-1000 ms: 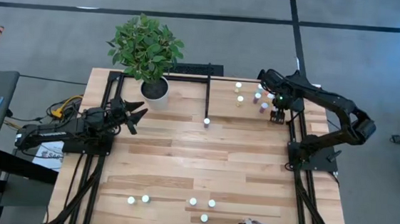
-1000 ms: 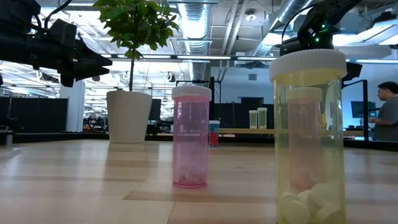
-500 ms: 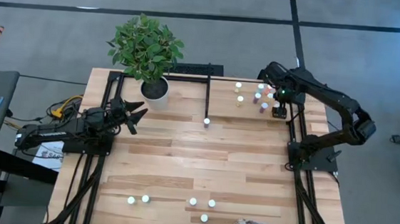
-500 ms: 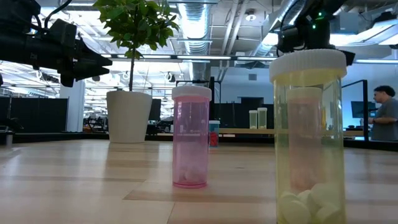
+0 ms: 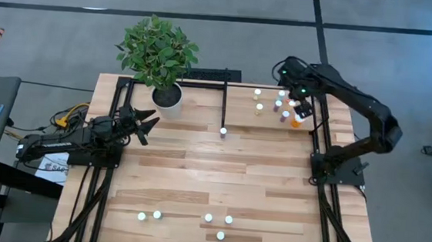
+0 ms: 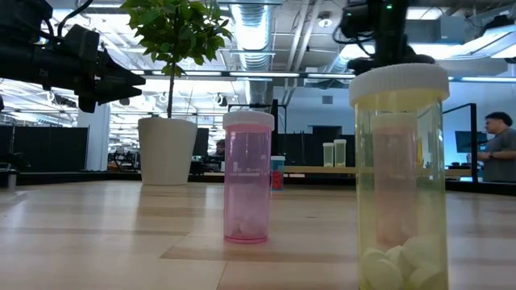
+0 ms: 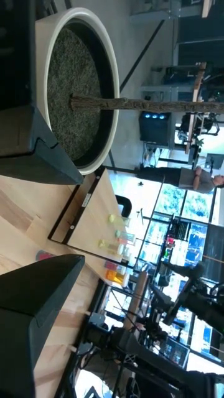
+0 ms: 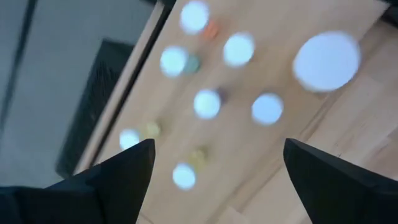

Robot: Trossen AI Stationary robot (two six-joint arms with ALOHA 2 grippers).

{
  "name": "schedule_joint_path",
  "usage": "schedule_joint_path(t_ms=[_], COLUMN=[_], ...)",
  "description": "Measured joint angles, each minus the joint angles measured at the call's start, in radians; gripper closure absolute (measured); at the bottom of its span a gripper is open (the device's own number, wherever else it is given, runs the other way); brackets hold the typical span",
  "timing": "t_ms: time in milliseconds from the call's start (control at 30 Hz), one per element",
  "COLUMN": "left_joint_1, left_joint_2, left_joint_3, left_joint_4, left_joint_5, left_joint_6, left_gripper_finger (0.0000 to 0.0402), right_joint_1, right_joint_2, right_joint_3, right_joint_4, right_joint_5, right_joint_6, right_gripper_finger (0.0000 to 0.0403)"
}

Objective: Pick and place medicine bottles onto shelf by color
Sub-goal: Put the top blue pill bottle on the shelf

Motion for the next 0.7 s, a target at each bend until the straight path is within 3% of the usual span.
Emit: schedule_joint_path(t_ms=[700], left_joint_1=[0.000], left_joint_2=[0.000], left_joint_3=[0.000], left_joint_4=[0.000], left_joint_5=[0.000], left_joint_6=[0.000], left_gripper_finger=[0.0220], right_joint_1=[0.361], right_joint_2=[0.409], right_joint_3=[0.346], right_joint_4=[0.087], right_joint_5=[-0.116], right_joint_6=[-0.629], right_gripper_finger=[0.0092])
